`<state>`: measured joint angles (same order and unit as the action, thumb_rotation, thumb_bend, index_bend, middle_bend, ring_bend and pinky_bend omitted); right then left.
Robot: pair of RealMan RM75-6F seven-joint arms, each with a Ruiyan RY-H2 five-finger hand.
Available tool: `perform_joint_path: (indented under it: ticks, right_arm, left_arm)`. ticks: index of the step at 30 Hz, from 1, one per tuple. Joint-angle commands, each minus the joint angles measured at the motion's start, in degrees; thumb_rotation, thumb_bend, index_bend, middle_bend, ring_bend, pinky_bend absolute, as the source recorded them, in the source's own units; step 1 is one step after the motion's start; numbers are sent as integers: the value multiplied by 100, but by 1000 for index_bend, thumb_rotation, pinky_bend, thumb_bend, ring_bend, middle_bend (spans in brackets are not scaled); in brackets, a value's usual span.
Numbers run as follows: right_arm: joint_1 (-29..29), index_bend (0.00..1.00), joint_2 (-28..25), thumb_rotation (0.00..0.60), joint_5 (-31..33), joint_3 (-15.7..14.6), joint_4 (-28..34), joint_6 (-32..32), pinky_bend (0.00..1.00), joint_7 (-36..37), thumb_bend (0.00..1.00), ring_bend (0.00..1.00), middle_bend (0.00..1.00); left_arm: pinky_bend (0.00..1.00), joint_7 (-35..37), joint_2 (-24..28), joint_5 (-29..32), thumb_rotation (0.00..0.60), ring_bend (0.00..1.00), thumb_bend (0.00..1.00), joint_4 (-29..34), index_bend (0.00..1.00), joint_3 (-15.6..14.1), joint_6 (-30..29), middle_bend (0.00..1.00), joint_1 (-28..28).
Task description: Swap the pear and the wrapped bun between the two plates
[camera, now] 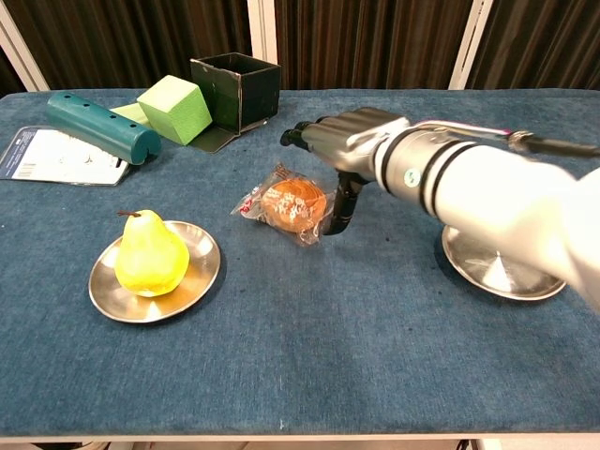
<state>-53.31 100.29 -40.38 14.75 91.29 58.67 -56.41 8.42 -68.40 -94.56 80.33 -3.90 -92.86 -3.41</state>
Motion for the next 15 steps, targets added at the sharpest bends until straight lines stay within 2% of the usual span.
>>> perform_joint_path:
  ticks: [1,3,5,8,11,15]
  right_arm:
    - [639,0,-1012,527,-1252,-617,1094,613,230,527,238,0,0]
    - [1202,0,-1711,527,-2418,-1258,1570,1218,186,890,238,0,0]
    - [1835,0,-2349,531,-3557,-1966,1719,1976,111,1307,239,0,0]
    - [2779,0,-3007,532,-4757,-2825,1375,3137,16,2082,239,0,0]
    - [3563,0,-3260,533,-5254,-3245,727,4010,0,3016,238,0,0]
    - [4265,0,-3176,531,-5329,-3312,-136,4603,0,4183,238,0,0]
  left_arm:
    - [107,162,-4,-265,600,0,44,-70,119,-114,-40,14,57]
    - [107,278,-40,-425,600,0,51,-105,119,-173,-27,15,118]
    - [107,349,-99,-581,600,0,60,-95,119,-216,22,14,210]
    - [107,297,-178,-758,600,0,62,128,119,-254,254,15,419]
    - [110,188,-304,-843,600,0,65,607,119,-239,606,15,675]
    - [112,-229,-654,-728,600,0,74,1267,119,-87,1145,15,995]
